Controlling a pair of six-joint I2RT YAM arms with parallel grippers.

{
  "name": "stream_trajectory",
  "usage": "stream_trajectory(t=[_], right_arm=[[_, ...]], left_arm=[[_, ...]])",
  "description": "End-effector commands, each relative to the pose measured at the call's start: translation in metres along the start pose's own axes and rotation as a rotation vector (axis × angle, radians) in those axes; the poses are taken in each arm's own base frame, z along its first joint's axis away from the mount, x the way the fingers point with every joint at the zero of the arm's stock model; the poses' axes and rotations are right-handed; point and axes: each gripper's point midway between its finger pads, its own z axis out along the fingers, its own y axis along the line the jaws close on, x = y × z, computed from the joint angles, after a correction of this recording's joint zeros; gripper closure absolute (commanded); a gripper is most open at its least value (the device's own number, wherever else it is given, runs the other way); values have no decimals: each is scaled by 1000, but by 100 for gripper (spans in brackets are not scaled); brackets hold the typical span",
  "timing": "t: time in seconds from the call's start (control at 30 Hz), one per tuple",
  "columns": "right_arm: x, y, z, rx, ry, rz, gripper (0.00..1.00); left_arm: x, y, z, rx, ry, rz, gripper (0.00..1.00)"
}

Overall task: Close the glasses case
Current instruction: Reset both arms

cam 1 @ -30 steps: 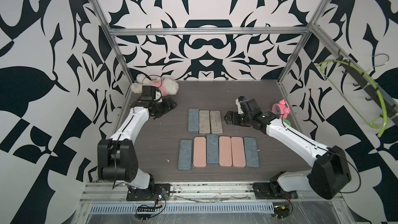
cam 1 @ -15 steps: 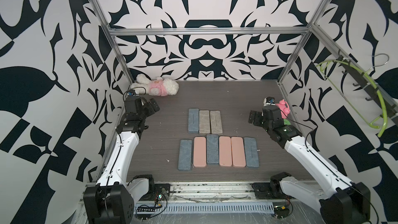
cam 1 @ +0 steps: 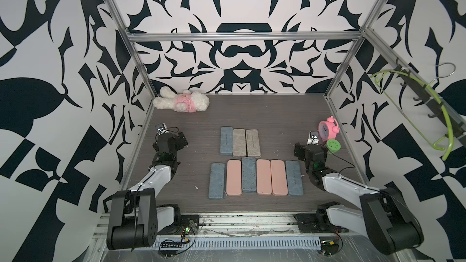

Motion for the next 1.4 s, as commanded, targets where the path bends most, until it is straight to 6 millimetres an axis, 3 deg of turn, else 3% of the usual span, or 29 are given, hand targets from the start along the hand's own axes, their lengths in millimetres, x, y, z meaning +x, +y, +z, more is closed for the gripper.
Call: stream_trajectory(t=[0.0,0.13,0.2,0.27,0.3,0.4,0.47,0.6,1.37], right_arm=[[-44,6,1,-21,-222,16,2],[-43,17,9,-55,-248,-48,4],[-35,23,20,-62,-265,-70,5],[-37,25,19,-71,-300,-96,5],[-30,24,22,-81,-256,-75,5],[-25,25,47,-109,-136,-56,8],[-21,14,55,-124,-75,3,8],[-22,9,56,-135,-76,42,0],[-22,9,56,-137,-78,48,0]], left_arm=[[-4,-5,7,31,-100,40,1],[4,-11,14,68,-142,69,1],[15,-24,22,137,-138,112,1],[16,-29,24,153,-153,136,1],[22,-30,23,159,-102,146,1],[16,-30,28,155,-123,139,1],[20,-31,28,157,-88,141,1],[19,-32,28,158,-96,144,1],[19,-31,27,156,-89,142,1]])
